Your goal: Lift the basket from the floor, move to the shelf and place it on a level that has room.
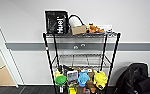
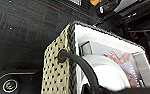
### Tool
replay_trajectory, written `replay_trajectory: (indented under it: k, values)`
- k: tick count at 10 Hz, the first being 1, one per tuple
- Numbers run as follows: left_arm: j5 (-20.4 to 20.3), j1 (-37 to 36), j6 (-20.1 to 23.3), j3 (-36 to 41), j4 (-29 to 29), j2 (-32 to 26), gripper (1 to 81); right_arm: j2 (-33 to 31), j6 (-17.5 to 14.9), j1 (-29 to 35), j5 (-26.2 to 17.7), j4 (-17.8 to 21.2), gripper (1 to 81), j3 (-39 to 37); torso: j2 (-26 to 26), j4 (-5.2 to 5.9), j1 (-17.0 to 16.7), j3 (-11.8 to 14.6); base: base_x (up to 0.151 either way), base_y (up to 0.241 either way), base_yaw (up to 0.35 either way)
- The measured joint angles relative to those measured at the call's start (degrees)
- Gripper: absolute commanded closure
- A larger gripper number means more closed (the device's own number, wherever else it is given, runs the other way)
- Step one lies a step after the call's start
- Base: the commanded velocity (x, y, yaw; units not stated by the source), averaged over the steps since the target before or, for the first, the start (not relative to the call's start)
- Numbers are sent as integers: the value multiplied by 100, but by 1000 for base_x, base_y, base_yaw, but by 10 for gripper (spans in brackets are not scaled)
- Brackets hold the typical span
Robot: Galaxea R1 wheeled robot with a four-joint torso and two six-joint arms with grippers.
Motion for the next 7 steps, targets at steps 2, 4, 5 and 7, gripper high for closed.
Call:
replay_trajectory:
  k: [2, 4, 5, 7]
  values:
    - [-6, -1, 1, 0, 0, -5, 811, 2, 0, 6, 7, 0, 811, 0, 0, 0, 2, 0, 138, 0, 0]
    - [-9, -1, 0, 0, 0, -2, 811, 2, 0, 6, 11, 0, 811, 0, 0, 0, 2, 0, 138, 0, 0]
    - [0, -1, 0, 0, 0, -2, 811, 2, 0, 4, 0, 0, 811, 0, 0, 0, 2, 0, 138, 0, 0]
    - [-2, -1, 1, 0, 0, -2, 811, 0, -2, 4, 5, 0, 811, 0, 0, 0, 2, 0, 138, 0, 0]
